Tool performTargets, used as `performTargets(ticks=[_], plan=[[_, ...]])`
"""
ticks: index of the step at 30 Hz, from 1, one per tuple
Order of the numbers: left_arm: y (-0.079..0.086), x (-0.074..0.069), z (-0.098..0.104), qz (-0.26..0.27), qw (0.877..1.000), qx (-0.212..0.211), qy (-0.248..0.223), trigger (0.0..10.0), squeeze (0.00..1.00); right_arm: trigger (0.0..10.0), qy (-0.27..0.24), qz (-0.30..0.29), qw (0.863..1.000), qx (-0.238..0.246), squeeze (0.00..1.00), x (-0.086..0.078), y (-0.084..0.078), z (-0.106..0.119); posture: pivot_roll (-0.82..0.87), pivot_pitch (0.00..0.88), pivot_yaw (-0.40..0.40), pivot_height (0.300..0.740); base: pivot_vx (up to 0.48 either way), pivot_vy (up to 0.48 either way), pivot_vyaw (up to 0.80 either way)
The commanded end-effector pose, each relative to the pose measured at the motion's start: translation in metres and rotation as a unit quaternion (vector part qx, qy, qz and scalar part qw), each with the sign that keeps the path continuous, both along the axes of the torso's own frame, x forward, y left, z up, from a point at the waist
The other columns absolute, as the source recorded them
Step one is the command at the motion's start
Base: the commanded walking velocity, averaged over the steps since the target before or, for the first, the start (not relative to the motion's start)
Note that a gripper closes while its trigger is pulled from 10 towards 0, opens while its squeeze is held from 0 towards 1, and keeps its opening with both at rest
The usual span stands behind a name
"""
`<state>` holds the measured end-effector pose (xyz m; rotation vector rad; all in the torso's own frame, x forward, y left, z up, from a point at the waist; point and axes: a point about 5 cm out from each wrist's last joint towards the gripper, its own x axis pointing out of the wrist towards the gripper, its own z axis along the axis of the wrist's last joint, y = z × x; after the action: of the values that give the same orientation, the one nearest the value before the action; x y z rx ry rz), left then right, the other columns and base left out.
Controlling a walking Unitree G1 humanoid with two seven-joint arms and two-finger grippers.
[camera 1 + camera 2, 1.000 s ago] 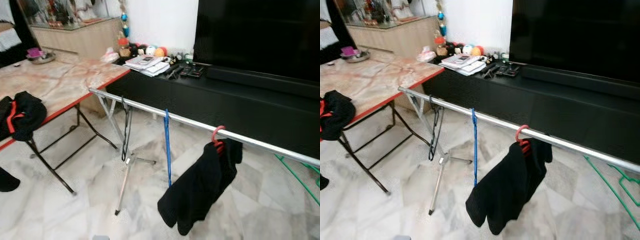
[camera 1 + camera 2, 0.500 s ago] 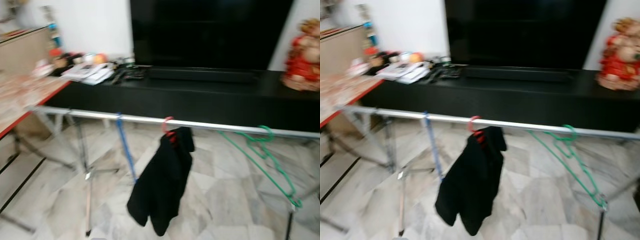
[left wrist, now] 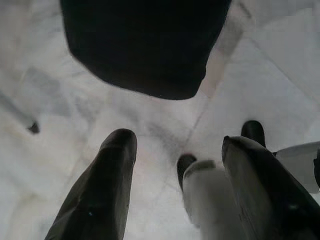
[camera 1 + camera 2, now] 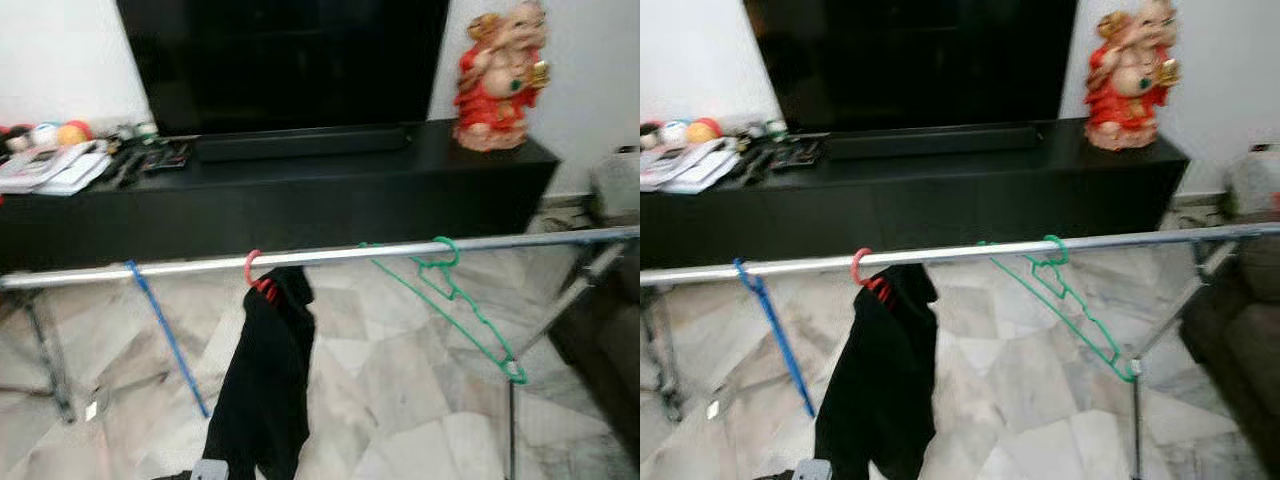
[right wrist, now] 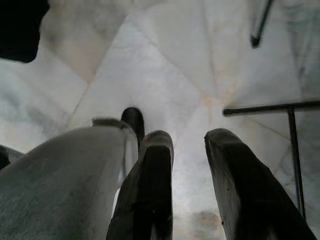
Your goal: Hang hanger
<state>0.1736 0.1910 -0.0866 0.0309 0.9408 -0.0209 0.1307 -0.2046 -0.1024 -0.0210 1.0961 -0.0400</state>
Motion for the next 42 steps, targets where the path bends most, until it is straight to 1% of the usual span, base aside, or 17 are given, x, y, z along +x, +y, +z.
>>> performTargets(ticks=[1,11,15,19,23,26,29,31,42], plan=[[-0.002,-0.004,-0.002,0.004,1.000,-0.002,0.011,10.0,0.00,10.0,0.009,0.001,1.000,-0.003,0.00,-0.005,-0.002,-0.001,0.03,0.022,0.036,0.740,0.000,0.000,-0.79],[-0.007,-0.002,-0.002,0.003,1.000,-0.006,0.011,10.0,0.00,10.0,0.010,0.004,1.000,-0.003,0.00,-0.005,-0.002,-0.001,0.03,0.023,0.034,0.740,0.000,0.000,-0.78],[-0.002,0.003,0.001,0.002,1.000,-0.008,0.003,10.0,0.00,10.0,0.011,0.006,1.000,-0.003,0.00,-0.005,-0.002,-0.001,0.03,0.023,0.035,0.740,0.000,0.000,-0.78],[-0.003,0.004,0.001,0.000,1.000,-0.009,0.002,10.0,0.00,10.0,0.011,0.006,1.000,-0.003,0.00,-0.005,-0.002,-0.001,0.03,0.023,0.035,0.740,0.000,0.000,-0.79],[-0.009,0.003,0.000,-0.002,1.000,-0.011,0.005,10.0,0.00,10.0,0.011,0.006,1.000,-0.002,0.00,-0.005,-0.002,-0.001,0.03,0.023,0.036,0.740,0.000,0.000,-0.78],[-0.013,0.002,-0.001,-0.019,1.000,-0.007,0.008,10.0,0.00,10.0,0.011,0.006,1.000,-0.002,0.00,-0.005,-0.002,-0.001,0.03,0.022,0.035,0.740,0.000,-0.082,-0.78],[-0.010,-0.001,-0.002,-0.020,1.000,-0.006,0.010,10.0,0.00,10.0,0.011,0.007,1.000,-0.002,0.00,-0.005,-0.002,-0.001,0.03,0.021,0.035,0.740,0.000,-0.375,-0.78],[-0.008,-0.003,-0.003,-0.003,1.000,-0.011,0.013,10.0,0.00,10.0,0.012,0.007,1.000,-0.003,0.00,-0.005,-0.002,-0.001,0.03,0.021,0.035,0.740,0.000,0.000,-0.78],[-0.004,-0.004,-0.003,-0.011,1.000,-0.005,0.013,10.0,0.00,10.0,0.013,0.008,1.000,-0.003,0.00,-0.006,-0.002,-0.002,0.03,0.010,0.035,0.740,0.000,0.000,-0.78]])
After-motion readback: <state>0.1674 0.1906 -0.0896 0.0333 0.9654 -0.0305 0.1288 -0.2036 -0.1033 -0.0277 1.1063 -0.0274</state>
